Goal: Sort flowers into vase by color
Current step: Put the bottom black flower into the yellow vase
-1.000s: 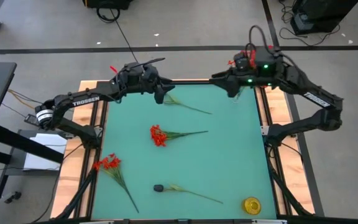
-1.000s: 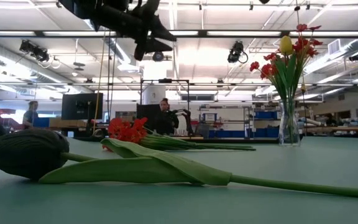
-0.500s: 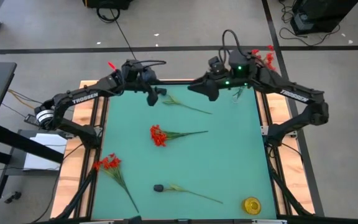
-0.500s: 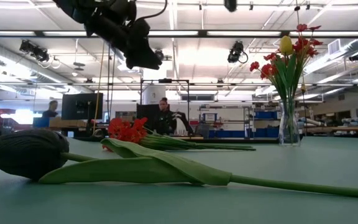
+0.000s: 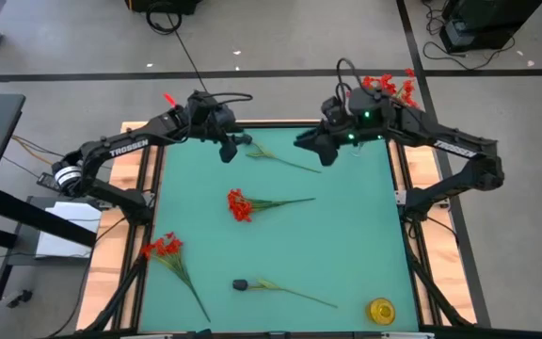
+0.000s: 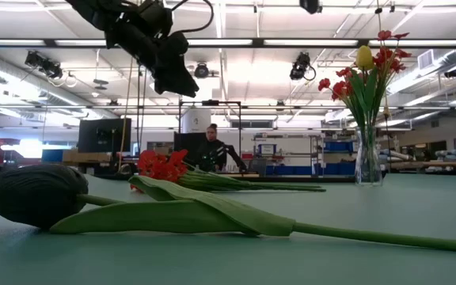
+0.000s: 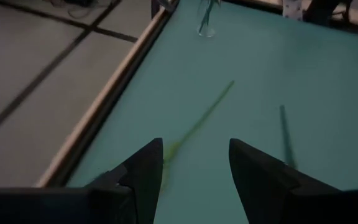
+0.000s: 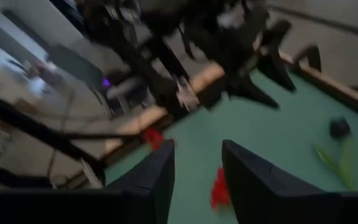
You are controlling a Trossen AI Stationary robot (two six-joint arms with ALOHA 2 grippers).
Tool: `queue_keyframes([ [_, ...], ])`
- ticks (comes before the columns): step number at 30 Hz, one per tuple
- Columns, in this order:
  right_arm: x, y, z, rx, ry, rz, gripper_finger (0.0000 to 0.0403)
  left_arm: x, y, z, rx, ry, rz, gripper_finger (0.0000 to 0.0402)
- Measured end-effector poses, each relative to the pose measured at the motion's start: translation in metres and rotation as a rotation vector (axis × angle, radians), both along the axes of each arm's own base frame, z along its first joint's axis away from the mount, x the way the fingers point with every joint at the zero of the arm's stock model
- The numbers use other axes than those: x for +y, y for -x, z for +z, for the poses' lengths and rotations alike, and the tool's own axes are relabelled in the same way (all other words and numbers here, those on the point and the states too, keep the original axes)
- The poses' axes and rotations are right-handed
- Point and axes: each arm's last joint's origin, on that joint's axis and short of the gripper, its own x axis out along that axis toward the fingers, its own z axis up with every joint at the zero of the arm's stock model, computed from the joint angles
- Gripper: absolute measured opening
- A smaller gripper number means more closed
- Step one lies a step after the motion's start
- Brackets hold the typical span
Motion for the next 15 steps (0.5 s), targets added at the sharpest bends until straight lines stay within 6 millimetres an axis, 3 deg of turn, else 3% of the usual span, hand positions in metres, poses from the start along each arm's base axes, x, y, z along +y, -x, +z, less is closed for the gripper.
queue_keyframes([
  [6, 0.02, 0.012, -0.013, 0.191, 0.013, 0.028, 0.0139, -0.019, -0.013, 0.001, -0.034, 0.113, 0.058, 0.019],
  [15, 0.05, 0.035, -0.022, 0.388, 0.021, 0.155, 0.0139, -0.08, -0.045, 0.008, -0.117, 0.11, 0.084, 0.019],
])
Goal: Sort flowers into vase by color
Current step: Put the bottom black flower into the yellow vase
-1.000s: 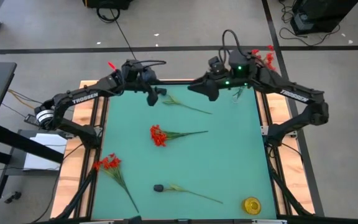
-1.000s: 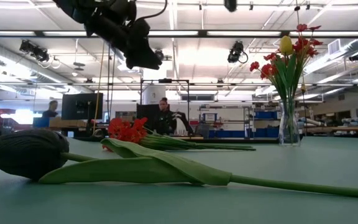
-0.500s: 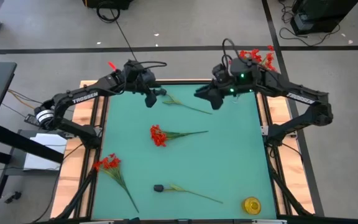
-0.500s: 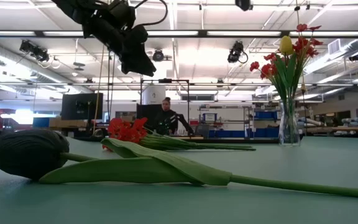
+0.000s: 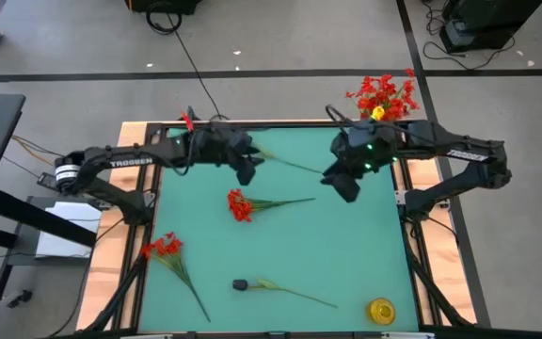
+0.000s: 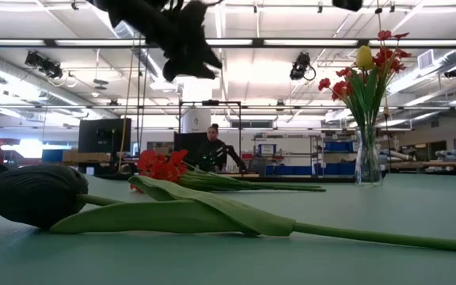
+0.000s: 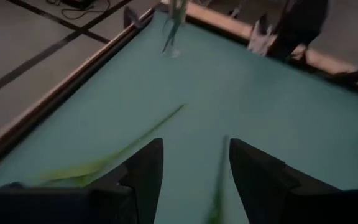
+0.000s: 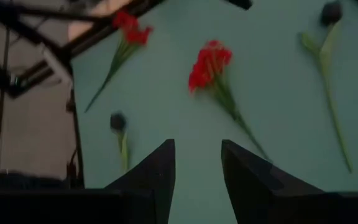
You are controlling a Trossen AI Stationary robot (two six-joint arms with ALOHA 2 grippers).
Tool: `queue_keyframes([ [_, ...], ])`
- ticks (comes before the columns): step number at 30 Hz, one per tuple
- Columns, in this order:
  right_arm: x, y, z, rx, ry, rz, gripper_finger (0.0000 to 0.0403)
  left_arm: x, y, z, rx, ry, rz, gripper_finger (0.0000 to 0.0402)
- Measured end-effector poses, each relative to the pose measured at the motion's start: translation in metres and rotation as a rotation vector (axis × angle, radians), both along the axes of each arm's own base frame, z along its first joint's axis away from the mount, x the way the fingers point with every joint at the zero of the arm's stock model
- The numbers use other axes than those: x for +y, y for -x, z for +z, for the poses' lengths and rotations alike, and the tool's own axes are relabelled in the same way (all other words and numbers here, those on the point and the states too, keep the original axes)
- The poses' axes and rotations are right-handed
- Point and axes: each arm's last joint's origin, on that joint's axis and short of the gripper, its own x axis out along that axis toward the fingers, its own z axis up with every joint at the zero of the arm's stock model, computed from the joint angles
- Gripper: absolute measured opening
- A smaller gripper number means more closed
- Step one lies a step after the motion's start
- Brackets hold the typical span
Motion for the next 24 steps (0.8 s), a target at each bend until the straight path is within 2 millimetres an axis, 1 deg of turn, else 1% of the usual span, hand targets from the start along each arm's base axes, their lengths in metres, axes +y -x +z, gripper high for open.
queue_keyframes([
  [4, 0.011, 0.013, 0.005, -0.025, 0.011, 0.058, 0.0139, -0.024, -0.007, 0.001, -0.035, 0.076, 0.033, 0.019],
  [7, 0.018, 0.017, -0.002, -0.057, -0.007, 0.094, 0.0139, -0.044, -0.01, 0.0, -0.045, 0.143, 0.046, 0.019],
  [11, 0.026, 0.014, -0.029, -0.094, -0.094, 0.137, 0.014, -0.074, -0.011, -0.002, -0.045, 0.233, 0.067, 0.019],
  [16, 0.035, 0.006, -0.06, -0.192, -0.233, 0.117, 0.0139, -0.105, -0.01, -0.003, -0.059, 0.406, 0.094, 0.019],
  [20, 0.041, -0.002, -0.082, -0.216, -0.35, 0.059, 0.0139, -0.128, -0.002, -0.011, 0.008, 0.5, 0.15, 0.019],
  [24, 0.048, -0.006, -0.106, -0.165, -0.449, 0.011, 0.0139, -0.147, 0.009, -0.02, 0.111, 0.546, 0.213, 0.019],
])
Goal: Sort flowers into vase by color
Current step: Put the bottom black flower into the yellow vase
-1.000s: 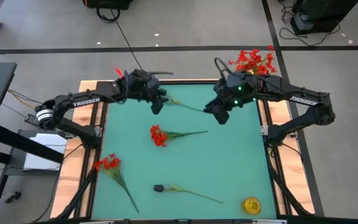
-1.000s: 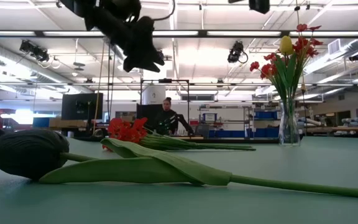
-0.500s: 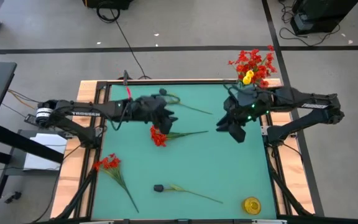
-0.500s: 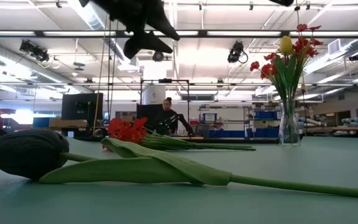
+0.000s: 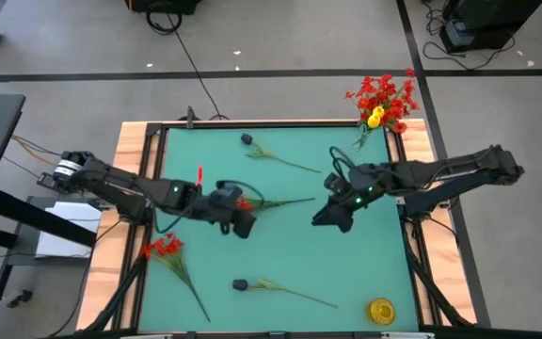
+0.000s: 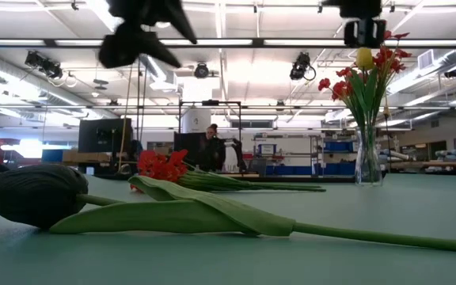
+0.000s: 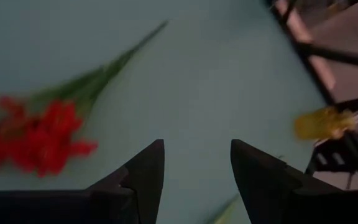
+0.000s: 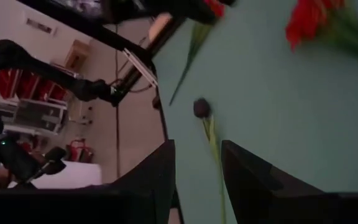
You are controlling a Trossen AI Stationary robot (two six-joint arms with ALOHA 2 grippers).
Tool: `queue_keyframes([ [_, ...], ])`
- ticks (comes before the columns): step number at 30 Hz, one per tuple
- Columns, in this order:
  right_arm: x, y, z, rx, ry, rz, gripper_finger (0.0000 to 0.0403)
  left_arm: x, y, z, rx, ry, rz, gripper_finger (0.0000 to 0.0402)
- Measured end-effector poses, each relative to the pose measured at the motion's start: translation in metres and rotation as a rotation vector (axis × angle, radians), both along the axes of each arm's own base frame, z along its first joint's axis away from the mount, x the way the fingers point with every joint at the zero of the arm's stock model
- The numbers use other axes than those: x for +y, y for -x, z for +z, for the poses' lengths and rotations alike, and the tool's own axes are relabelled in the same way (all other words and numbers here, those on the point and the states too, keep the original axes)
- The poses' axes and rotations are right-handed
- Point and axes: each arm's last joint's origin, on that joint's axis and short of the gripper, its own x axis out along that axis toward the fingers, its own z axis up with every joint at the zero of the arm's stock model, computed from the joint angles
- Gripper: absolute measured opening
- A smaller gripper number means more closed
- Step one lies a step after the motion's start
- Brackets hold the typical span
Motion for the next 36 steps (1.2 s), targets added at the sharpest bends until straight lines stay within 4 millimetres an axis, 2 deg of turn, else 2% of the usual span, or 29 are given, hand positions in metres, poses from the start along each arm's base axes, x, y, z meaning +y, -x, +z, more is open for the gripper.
queue_keyframes([
  [5, 0.011, 0.001, -0.015, 0.074, -0.067, -0.045, 0.0139, -0.015, 0.01, -0.006, 0.069, 0.028, 0.019, 0.019],
  [12, 0.024, 0.004, -0.017, 0.103, -0.107, -0.182, 0.0138, -0.02, 0.008, -0.023, 0.164, -0.027, 0.063, 0.019],
  [15, 0.025, 0.004, -0.018, 0.111, -0.117, -0.265, 0.0138, -0.025, 0.006, -0.029, 0.19, -0.011, 0.034, 0.019],
  [19, 0.025, 0.002, -0.023, 0.154, -0.169, -0.36, 0.0138, -0.043, 0.012, -0.03, 0.208, 0.008, -0.051, 0.019],
  [29, 0.039, -0.026, -0.057, 0.305, -0.26, -0.377, 0.0138, -0.096, 0.055, -0.037, 0.349, -0.033, -0.209, 0.019],
  [36, 0.061, -0.046, -0.09, 0.375, -0.283, -0.385, 0.0138, -0.114, 0.07, -0.037, 0.319, -0.073, -0.242, 0.019],
])
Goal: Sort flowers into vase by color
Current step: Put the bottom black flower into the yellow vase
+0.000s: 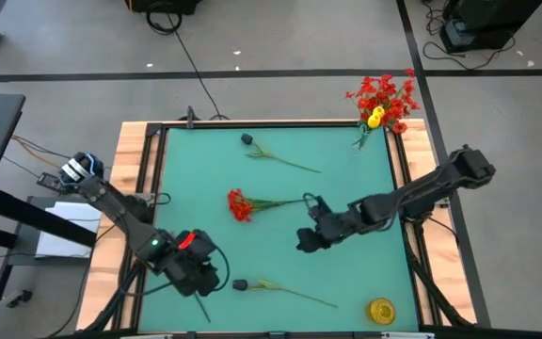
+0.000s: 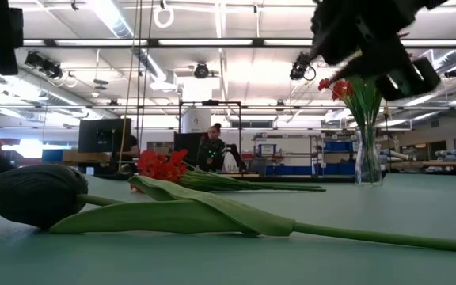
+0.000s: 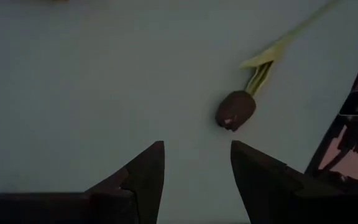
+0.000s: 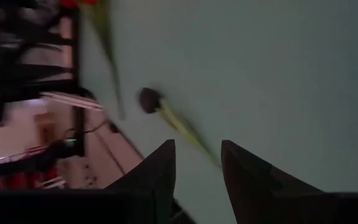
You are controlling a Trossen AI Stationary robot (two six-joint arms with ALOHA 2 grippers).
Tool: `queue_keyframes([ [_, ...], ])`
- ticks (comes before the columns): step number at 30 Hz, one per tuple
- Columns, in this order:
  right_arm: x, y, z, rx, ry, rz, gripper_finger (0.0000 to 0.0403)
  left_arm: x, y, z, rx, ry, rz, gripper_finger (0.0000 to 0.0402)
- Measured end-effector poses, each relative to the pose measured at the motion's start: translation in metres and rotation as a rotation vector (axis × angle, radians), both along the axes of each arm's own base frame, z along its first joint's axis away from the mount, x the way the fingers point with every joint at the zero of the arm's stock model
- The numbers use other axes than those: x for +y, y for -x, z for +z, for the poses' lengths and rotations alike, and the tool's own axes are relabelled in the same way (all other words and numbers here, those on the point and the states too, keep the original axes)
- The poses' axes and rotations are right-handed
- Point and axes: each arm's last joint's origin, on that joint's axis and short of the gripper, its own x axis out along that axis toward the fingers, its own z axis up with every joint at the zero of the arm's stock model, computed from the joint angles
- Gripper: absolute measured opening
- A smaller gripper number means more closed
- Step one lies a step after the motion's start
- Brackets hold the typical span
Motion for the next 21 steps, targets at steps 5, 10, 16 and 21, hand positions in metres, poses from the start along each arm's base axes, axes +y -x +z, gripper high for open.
queue_keyframes([
  [5, 0.006, -0.006, -0.031, 0.113, 0.081, -0.005, 0.0137, -0.002, 0.001, 0.001, -0.032, -0.065, -0.06, 0.019],
  [10, 0.015, -0.014, -0.047, 0.099, 0.116, 0.079, 0.0137, -0.004, -0.001, 0.002, -0.055, -0.077, -0.111, 0.019],
  [16, 0.041, -0.019, -0.047, -0.11, 0.316, 0.361, 0.0137, -0.008, -0.002, 0.004, -0.09, -0.06, -0.126, 0.019],
  [21, 0.075, -0.032, -0.046, -0.327, 0.537, 0.556, 0.0137, -0.007, -0.003, 0.004, -0.101, -0.089, -0.144, 0.019],
])
